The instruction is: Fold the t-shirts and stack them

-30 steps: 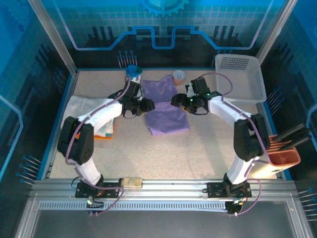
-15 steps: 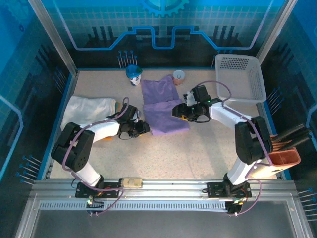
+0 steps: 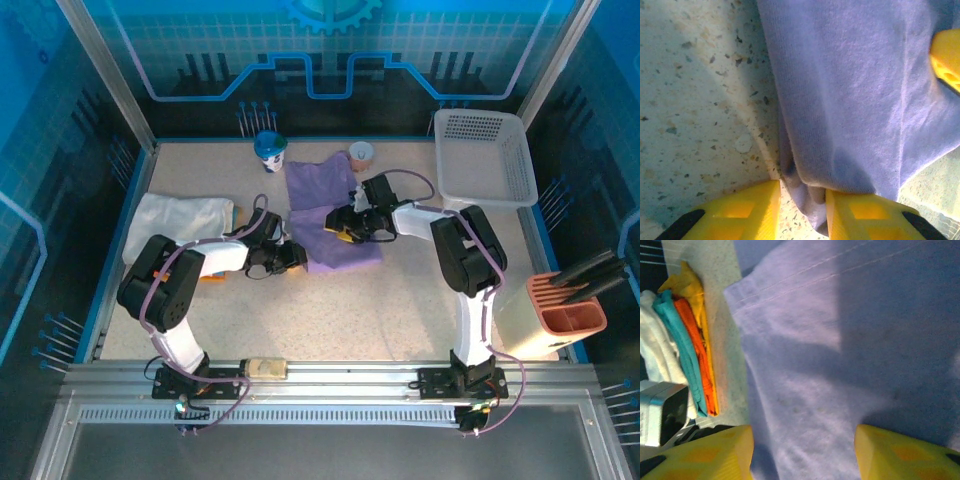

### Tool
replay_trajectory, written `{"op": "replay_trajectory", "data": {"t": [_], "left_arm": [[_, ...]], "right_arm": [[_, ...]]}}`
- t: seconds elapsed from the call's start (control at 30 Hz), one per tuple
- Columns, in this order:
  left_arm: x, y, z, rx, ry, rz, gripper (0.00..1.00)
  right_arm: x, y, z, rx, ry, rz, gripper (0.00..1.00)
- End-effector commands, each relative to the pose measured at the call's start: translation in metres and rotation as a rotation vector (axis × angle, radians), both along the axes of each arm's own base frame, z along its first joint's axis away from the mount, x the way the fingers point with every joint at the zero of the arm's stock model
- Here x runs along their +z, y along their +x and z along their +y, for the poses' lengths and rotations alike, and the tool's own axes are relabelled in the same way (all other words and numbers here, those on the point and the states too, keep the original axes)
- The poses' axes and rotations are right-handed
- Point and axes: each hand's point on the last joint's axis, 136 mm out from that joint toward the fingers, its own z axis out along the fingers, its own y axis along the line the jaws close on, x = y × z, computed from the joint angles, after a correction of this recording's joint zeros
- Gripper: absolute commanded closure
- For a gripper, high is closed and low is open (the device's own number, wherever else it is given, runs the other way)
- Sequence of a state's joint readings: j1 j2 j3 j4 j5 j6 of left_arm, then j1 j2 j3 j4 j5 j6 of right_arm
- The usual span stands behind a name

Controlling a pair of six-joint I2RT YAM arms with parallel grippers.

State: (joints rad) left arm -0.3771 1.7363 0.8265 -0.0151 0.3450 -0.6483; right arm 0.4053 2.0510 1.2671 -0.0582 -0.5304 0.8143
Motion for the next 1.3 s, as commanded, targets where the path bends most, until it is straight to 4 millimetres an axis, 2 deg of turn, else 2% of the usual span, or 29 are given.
{"op": "replay_trajectory", "data": {"t": [0.0,0.13,0.33,0.43,0.47,0.5,0.53,0.57,0.6,0.67,0.73,0.8,0.9,1.03,1.13,1.27], "left_arm": [[-0.004,-0.009,0.003,-0.024,0.049,0.052,0.74],[-0.006,-0.026,0.006,-0.07,0.123,0.122,0.81],[-0.006,-0.048,0.012,-0.125,0.243,0.196,0.86],[0.001,-0.053,0.012,-0.113,0.215,0.186,0.86],[0.005,-0.053,0.011,-0.105,0.198,0.173,0.85],[0.009,-0.053,0.011,-0.095,0.182,0.158,0.78],[0.014,-0.053,0.01,-0.082,0.17,0.146,0.65],[0.019,-0.052,0.01,-0.074,0.163,0.135,0.56],[0.025,-0.051,0.01,-0.064,0.153,0.123,0.51],[0.036,-0.049,0.009,-0.046,0.133,0.101,0.46],[0.048,-0.044,0.005,-0.033,0.102,0.063,0.45],[0.054,-0.04,0.005,-0.02,0.093,0.04,0.44],[0.055,-0.033,0.002,-0.011,0.09,0.035,0.43],[0.048,-0.024,-0.006,-0.013,0.086,0.051,0.42],[0.04,-0.018,-0.013,-0.019,0.087,0.063,0.43],[0.027,-0.01,-0.021,-0.028,0.102,0.084,0.45]], "right_arm": [[-0.008,0.008,0.002,-0.053,-0.023,0.022,0.44],[-0.022,0.005,-0.008,-0.101,-0.086,0.065,0.44],[-0.037,0.001,-0.015,-0.154,-0.126,0.116,0.45],[-0.027,0.001,-0.004,-0.127,-0.075,0.096,0.43],[-0.02,0.001,-0.001,-0.11,-0.059,0.079,0.41],[-0.009,0.002,0.002,-0.094,-0.049,0.055,0.39],[0.003,0.002,0.004,-0.078,-0.045,0.027,0.37],[0.014,0.002,0.004,-0.067,-0.044,-0.001,0.35],[0.027,0.002,0.002,-0.058,-0.049,-0.027,0.33],[0.049,0.0,-0.004,-0.047,-0.072,-0.071,0.31],[0.067,-0.007,-0.014,-0.032,-0.12,-0.107,0.29],[0.077,-0.015,-0.029,-0.026,-0.177,-0.121,0.27],[0.078,-0.032,-0.059,-0.034,-0.265,-0.102,0.27],[0.065,-0.053,-0.107,-0.073,-0.376,-0.063,0.28],[0.052,-0.065,-0.136,-0.096,-0.432,-0.025,0.3],[0.031,-0.078,-0.153,-0.084,-0.488,0.04,0.33]]}}
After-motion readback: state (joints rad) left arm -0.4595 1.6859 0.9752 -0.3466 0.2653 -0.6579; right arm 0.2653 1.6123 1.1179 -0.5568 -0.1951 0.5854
